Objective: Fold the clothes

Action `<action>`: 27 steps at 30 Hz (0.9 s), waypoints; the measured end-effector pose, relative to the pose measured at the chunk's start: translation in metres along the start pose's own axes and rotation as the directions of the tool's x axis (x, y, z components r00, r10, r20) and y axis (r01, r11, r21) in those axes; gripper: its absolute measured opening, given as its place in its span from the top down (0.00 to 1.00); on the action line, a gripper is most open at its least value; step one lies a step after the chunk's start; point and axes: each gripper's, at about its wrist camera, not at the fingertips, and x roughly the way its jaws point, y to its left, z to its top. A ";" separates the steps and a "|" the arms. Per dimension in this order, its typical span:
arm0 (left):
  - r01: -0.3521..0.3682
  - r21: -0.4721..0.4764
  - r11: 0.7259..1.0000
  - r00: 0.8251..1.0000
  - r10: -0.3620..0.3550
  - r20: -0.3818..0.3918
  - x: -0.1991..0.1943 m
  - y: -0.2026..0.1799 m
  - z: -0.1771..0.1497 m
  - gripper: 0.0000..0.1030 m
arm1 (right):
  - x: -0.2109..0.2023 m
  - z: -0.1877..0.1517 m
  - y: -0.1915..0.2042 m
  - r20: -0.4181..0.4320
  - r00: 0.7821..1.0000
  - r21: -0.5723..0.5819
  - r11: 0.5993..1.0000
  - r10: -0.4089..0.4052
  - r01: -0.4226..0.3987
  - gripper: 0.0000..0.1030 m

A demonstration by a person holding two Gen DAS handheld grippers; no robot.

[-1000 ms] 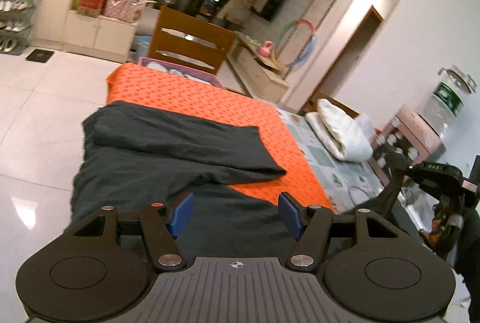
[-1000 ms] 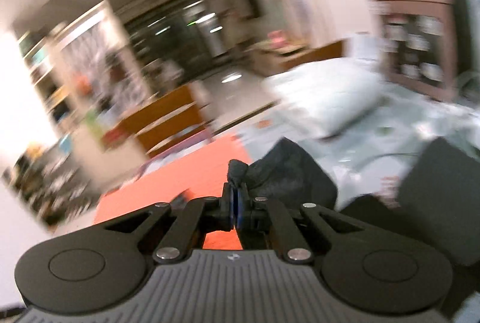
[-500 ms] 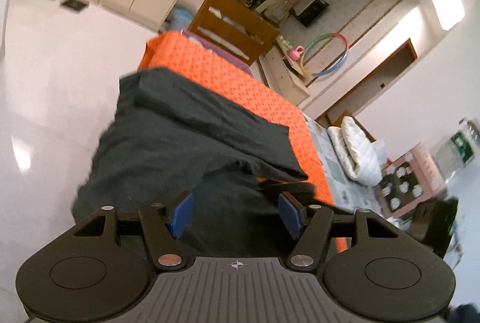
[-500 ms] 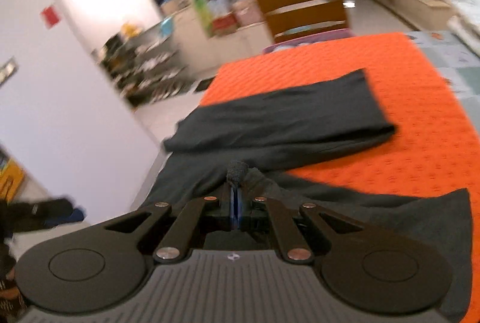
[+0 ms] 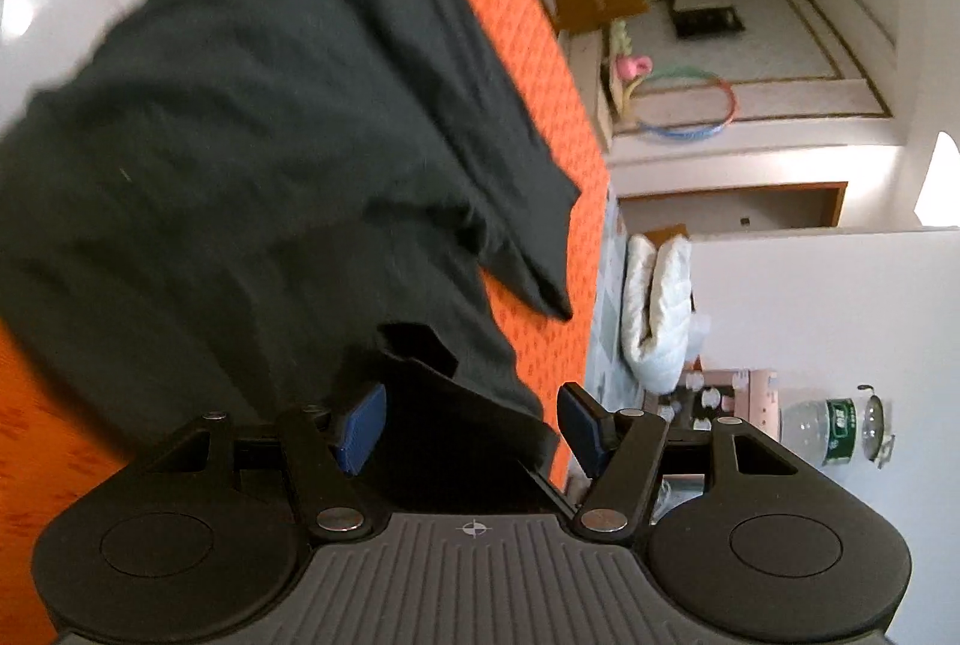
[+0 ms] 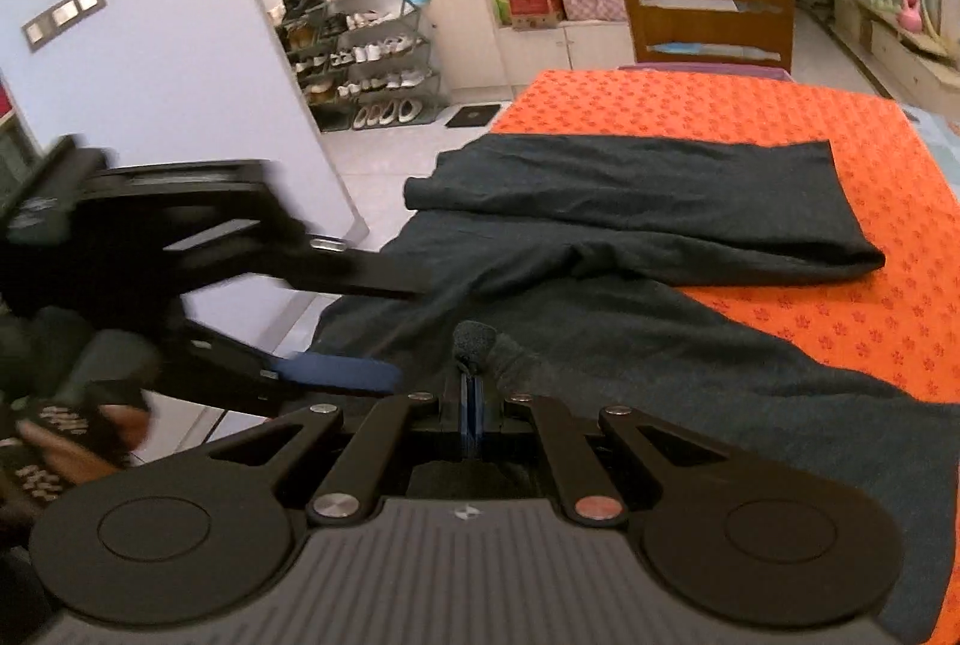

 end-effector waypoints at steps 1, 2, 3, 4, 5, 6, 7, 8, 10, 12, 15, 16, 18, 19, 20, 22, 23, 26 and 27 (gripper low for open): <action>0.001 -0.012 1.000 1.000 -0.001 -0.020 0.008 0.001 0.000 0.36 | 0.000 0.000 0.002 0.001 1.000 -0.011 1.000 -0.001 0.001 0.97; -0.001 -0.015 1.000 1.000 0.001 -0.031 0.013 0.001 0.000 0.36 | -0.001 0.000 0.005 0.002 1.000 -0.023 1.000 -0.003 0.003 0.97; -0.004 -0.017 1.000 0.999 0.003 -0.042 0.018 0.002 0.001 0.37 | -0.002 -0.001 0.008 0.003 1.000 -0.035 0.999 -0.003 0.003 0.97; -0.008 -0.012 1.000 0.999 0.007 -0.045 0.021 0.001 0.000 0.38 | -0.003 -0.002 0.012 0.003 1.000 -0.047 0.999 -0.003 0.003 0.97; -0.011 -0.006 1.000 0.999 0.011 -0.047 0.023 0.001 0.000 0.49 | -0.004 -0.002 0.016 0.003 1.000 -0.058 0.998 -0.002 0.002 0.97; -0.016 0.023 1.000 0.999 0.017 -0.038 0.022 -0.002 0.001 0.71 | -0.005 -0.003 0.020 0.002 1.000 -0.067 0.998 -0.001 0.001 0.97; -0.021 0.054 0.998 0.999 0.022 -0.027 0.020 -0.004 0.002 0.85 | -0.006 -0.004 0.024 0.001 1.000 -0.074 0.997 -0.001 0.002 0.96; -0.026 0.084 0.996 0.999 0.027 -0.017 0.019 -0.007 0.002 0.95 | -0.007 -0.005 0.028 0.001 1.000 -0.078 0.997 -0.002 0.002 0.96; -0.049 0.187 0.981 0.999 0.046 0.022 0.009 -0.016 0.005 0.95 | -0.007 -0.006 0.033 0.001 1.000 -0.079 0.997 -0.003 0.003 0.92; -0.070 0.277 0.958 0.997 0.059 0.049 -0.001 -0.024 0.010 0.95 | -0.005 -0.007 0.036 -0.007 1.000 -0.072 0.997 -0.012 0.011 0.91; -0.098 0.383 0.918 0.995 0.077 0.069 -0.018 -0.033 0.020 0.95 | -0.002 -0.010 0.040 -0.026 0.999 -0.054 0.998 -0.037 0.035 0.83; -0.108 0.407 0.907 0.994 0.085 0.073 -0.024 -0.033 0.024 0.95 | -0.002 -0.011 0.041 -0.033 0.998 -0.046 0.998 -0.047 0.046 0.82; -0.128 0.449 0.884 0.991 0.099 0.088 -0.037 -0.032 0.034 0.95 | -0.001 -0.016 0.043 -0.046 0.996 -0.022 0.997 -0.070 0.069 0.78; -0.139 0.466 0.874 0.990 0.105 0.099 -0.044 -0.030 0.040 0.95 | 0.000 -0.018 0.044 -0.053 0.995 -0.013 0.996 -0.084 0.084 0.76; -0.139 0.467 0.873 0.989 0.103 0.103 -0.049 -0.027 0.045 0.95 | 0.000 -0.020 0.045 -0.060 0.993 -0.002 0.995 -0.101 0.102 0.76; -0.139 0.469 0.872 0.989 0.098 0.109 -0.060 -0.021 0.056 0.95 | 0.001 -0.025 0.046 -0.076 0.988 0.021 0.990 -0.136 0.138 0.76; -0.139 0.471 0.871 0.989 0.098 0.112 -0.066 -0.017 0.062 0.95 | 0.001 -0.027 0.046 -0.082 0.985 0.034 0.987 -0.153 0.156 0.76; -0.147 0.475 0.868 0.988 0.101 0.121 -0.080 -0.006 0.075 0.95 | 0.000 -0.032 0.045 -0.100 0.974 0.071 0.975 -0.205 0.212 0.76; -0.149 0.472 0.869 0.987 0.102 0.123 -0.082 -0.003 0.079 0.95 | -0.001 -0.034 0.045 -0.104 0.970 0.081 0.970 -0.221 0.230 0.76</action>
